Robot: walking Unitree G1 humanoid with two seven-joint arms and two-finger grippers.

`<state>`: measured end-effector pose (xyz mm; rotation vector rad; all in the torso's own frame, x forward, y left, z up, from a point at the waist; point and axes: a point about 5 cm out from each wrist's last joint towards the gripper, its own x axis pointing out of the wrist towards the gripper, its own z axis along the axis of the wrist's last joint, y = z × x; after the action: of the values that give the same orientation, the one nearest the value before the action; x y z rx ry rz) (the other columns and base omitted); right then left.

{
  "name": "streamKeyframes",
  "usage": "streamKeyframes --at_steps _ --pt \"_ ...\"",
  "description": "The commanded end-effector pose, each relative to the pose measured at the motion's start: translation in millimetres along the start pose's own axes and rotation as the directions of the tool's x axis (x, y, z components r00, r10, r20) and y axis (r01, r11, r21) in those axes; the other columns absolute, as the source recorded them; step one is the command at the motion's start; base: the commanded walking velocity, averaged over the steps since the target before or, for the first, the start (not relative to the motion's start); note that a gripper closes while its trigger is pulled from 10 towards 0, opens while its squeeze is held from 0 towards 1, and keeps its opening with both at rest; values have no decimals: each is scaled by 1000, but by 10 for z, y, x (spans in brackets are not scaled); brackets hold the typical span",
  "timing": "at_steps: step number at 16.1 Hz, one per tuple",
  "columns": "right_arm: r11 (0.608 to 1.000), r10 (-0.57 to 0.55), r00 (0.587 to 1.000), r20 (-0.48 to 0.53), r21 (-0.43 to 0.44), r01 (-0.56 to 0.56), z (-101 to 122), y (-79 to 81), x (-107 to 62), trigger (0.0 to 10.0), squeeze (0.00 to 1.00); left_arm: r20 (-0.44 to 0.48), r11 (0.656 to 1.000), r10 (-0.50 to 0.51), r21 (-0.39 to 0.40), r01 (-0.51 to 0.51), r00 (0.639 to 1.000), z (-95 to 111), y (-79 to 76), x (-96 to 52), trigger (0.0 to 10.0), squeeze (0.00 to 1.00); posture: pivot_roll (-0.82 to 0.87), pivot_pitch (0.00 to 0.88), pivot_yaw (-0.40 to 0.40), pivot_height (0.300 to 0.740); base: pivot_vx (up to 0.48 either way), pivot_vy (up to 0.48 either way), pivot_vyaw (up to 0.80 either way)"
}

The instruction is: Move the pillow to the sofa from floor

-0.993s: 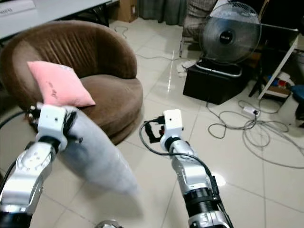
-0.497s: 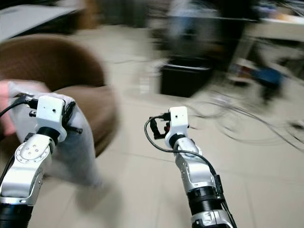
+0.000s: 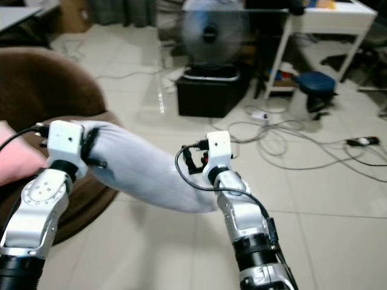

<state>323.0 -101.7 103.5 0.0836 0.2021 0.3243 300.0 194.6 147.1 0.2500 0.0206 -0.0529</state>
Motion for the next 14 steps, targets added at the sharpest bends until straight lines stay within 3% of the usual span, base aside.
streamKeyframes --at_steps 1,4,6,11,14 --pt "1000 -16 1000 -1 -4 16 18 -68 -11 10000 0 71 1000 15 6 -15 997 136 10 7 10000 0 117 0 30 740 375 0 0" --pt "999 4 1000 -9 -53 -5 -5 -21 11 10000 0 38 1000 17 13 -18 999 38 54 -32 10000 0 136 0 40 740 376 0 0" --pt "1000 -8 1000 -12 -29 8 -48 -12 17 10000 0 14 999 19 34 -20 1000 -37 80 -42 10000 0 156 0 33 740 386 0 800" --pt "998 49 997 -58 -46 -52 -145 56 90 10000 0 27 997 39 59 -41 999 -36 110 -146 10000 0 232 0 -22 740 415 0 800" --pt "999 43 998 -55 -16 -44 -163 75 97 10000 0 44 997 35 69 -38 998 -2 97 -150 10000 0 250 0 -38 740 424 0 0"
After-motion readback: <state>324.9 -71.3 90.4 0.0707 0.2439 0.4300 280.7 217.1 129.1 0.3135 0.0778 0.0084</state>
